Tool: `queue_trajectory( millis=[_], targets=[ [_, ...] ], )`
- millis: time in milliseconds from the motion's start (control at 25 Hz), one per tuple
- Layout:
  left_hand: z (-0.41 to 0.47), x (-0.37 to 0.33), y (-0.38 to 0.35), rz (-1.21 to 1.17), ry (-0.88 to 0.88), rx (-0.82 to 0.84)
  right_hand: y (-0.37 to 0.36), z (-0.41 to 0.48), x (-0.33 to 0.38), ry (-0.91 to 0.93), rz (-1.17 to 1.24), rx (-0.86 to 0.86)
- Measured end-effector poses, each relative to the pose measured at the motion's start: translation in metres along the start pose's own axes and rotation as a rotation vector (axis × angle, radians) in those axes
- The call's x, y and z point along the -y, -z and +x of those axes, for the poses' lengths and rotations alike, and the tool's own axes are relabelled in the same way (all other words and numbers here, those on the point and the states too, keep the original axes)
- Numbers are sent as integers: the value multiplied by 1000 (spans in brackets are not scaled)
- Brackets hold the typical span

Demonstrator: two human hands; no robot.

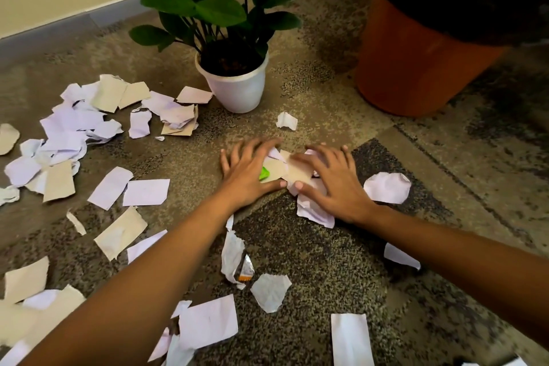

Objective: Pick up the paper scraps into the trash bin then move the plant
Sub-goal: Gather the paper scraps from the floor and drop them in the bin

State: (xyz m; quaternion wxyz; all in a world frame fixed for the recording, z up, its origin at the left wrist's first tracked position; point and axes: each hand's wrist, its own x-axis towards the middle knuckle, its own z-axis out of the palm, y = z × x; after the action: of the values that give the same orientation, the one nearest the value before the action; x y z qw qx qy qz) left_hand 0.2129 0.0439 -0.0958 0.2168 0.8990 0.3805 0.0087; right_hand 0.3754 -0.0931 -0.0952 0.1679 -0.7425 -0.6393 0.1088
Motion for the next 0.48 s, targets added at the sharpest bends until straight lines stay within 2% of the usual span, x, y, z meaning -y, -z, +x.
queue_trajectory(
  millis=[120, 360, 480],
  targets=[
    [-2, 1, -5, 67, -101, -48, -11, -6, 18, 98, -90, 24],
    [-14, 10, -12, 64, -156, -114, -10, -18, 34, 39, 13, -11],
    [-15, 8, -10, 83, -170, -107, -8, -16, 37, -6, -66, 16]
  ],
)
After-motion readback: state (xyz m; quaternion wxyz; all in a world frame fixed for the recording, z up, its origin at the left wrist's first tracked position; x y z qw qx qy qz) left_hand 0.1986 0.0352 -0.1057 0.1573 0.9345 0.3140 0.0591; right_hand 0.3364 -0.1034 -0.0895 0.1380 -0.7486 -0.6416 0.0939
